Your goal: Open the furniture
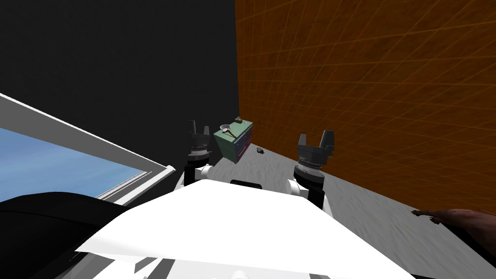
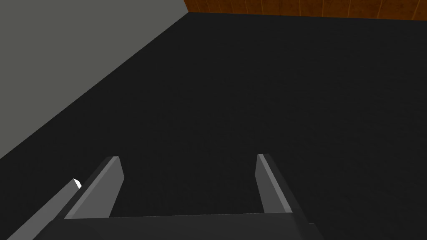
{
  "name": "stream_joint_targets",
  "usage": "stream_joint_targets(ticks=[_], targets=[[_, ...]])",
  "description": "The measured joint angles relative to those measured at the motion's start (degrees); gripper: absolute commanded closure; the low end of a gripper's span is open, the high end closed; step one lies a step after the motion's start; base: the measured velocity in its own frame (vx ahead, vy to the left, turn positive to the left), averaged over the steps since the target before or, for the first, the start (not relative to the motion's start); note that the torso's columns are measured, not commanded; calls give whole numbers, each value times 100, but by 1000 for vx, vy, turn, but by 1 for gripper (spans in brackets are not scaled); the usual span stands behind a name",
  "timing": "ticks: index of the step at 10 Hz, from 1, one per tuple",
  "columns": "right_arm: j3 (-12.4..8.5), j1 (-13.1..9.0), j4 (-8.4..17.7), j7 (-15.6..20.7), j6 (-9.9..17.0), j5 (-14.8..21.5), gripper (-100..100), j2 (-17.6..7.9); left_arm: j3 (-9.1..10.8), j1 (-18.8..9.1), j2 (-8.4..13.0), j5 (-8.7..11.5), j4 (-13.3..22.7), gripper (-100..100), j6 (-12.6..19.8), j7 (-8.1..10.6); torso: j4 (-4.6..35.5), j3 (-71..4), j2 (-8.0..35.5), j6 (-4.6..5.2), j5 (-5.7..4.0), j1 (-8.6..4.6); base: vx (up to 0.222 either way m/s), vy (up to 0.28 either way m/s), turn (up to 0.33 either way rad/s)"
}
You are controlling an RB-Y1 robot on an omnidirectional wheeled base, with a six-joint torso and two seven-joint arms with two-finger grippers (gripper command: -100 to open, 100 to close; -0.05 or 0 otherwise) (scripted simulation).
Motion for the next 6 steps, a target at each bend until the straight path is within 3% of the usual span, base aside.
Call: stream_joint_targets(ticks=[2, 6], targets=[[0, 0, 0, 0, 0, 0, 0, 0, 0, 0, 0, 0, 0, 0, 0, 0, 600, -1200, 597, 0, 0, 0, 0, 0, 0], [0, 0, -1, 0, 0, 0, 0, 0, 0, 0, 0, 0, -1, 0, 0, 0, 2268, -4536, 2269, 0, 0, 0, 0, 0, 0]])
